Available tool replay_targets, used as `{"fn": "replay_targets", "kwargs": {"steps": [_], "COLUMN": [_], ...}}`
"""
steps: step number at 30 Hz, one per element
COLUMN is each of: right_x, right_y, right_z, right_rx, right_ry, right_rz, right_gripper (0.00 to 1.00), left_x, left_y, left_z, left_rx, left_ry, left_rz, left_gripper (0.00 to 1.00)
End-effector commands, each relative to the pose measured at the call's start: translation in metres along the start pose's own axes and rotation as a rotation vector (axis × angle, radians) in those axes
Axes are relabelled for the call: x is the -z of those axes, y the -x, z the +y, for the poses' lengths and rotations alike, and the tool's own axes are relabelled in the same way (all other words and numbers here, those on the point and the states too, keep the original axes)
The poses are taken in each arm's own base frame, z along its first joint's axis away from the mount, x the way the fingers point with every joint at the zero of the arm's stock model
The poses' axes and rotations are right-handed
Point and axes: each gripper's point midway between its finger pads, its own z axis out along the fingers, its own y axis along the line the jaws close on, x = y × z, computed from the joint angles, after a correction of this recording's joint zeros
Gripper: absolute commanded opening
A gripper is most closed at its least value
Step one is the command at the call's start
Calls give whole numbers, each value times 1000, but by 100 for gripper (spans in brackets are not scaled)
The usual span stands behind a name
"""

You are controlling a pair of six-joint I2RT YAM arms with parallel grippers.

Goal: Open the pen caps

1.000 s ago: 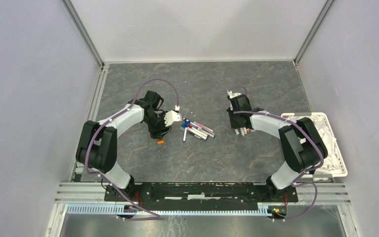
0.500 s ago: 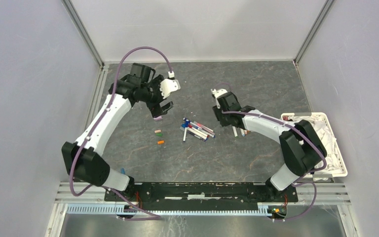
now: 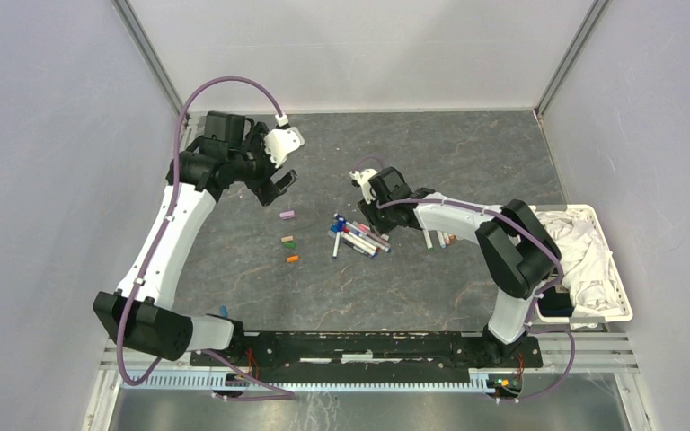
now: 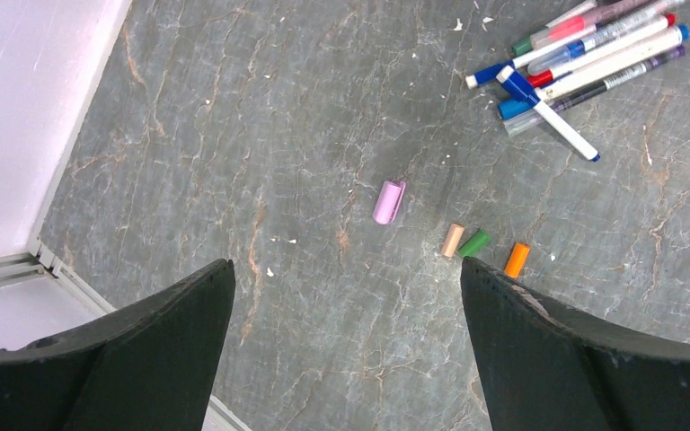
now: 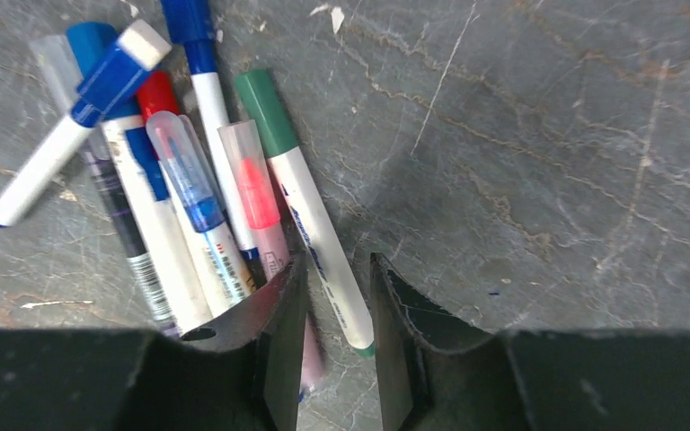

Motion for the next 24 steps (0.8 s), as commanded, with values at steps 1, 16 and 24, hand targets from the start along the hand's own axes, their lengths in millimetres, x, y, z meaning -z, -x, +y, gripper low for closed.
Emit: {"fn": "replay_targets", "kwargs": {"steps": [1, 16, 24], "right_x": [-5, -28, -22], "right_y": [5, -5, -8], "right_z": [5, -17, -14], "right_rx": [20, -16, -49], "right_ry": [34, -34, -7], "right_rz": [-7, 44, 19], "right_gripper": [35, 29, 9], "left_x": [-3, -10, -12], "left_y": [-5, -1, -1], "left_z": [-7, -19, -36], "left_rx": [41, 60, 61], "left_ry": [-24, -98, -168], "left_rz": [19, -8, -46], "left_gripper": [100, 100, 100]}}
